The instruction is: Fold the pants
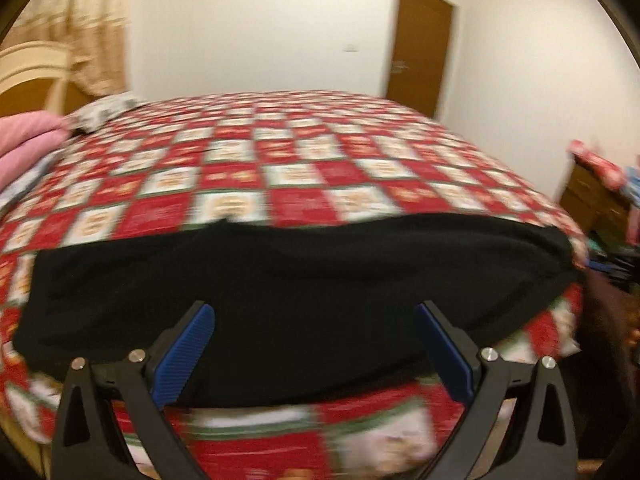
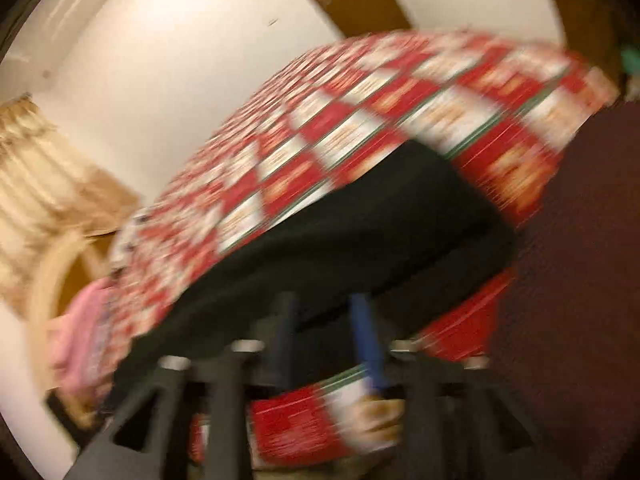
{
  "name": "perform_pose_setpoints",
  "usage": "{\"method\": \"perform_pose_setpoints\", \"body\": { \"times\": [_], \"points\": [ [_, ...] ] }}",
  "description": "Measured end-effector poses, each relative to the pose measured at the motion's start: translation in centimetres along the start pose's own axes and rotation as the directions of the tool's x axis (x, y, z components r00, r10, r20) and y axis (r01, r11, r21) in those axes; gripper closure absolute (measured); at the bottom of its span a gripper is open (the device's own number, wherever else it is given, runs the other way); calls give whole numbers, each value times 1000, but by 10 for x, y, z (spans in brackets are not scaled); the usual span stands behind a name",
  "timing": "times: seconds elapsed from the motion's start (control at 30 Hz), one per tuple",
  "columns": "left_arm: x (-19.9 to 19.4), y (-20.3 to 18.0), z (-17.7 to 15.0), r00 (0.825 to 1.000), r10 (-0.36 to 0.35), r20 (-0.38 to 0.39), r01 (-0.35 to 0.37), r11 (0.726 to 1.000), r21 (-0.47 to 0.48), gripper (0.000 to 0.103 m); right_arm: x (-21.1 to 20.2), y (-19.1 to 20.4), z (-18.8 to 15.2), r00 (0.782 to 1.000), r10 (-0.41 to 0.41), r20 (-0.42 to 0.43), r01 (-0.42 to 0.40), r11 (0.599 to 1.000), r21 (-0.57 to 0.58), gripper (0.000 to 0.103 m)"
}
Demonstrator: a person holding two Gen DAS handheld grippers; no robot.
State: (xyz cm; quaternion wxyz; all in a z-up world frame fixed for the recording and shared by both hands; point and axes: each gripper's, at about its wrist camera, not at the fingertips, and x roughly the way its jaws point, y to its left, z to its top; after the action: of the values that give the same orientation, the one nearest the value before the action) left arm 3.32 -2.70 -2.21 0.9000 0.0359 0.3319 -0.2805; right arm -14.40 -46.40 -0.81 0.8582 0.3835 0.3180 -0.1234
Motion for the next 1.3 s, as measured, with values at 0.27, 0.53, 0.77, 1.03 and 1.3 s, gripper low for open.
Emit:
{"method": "perform_pose_setpoints", "body": {
  "times": [0.27, 0.53, 0.77, 1.03, 1.3],
  "points": [
    [28, -71, -13, 996, -72, -43, 81, 963, 258, 1, 80, 51, -49, 929, 286, -237, -269, 958, 101, 37],
    [51, -103, -13, 995, -90, -44, 100, 927, 363, 1, 125, 49, -49, 911, 340, -232, -285, 928, 241, 60],
    [63, -116, -17, 995, -84, -61, 101, 905, 413, 1, 124, 55, -47, 898, 384, -213, -325, 907, 267, 95],
    [72, -130, -13, 999, -45, -12, 46, 884, 466, 33, 94, 73, -37, 870, 455, -189, -400, 876, 269, 95],
    [68, -104, -6, 979, -185, -83, 202, 933, 297, 90, 78, 48, -51, 899, 390, -199, -341, 909, 241, 93]
  ]
}}
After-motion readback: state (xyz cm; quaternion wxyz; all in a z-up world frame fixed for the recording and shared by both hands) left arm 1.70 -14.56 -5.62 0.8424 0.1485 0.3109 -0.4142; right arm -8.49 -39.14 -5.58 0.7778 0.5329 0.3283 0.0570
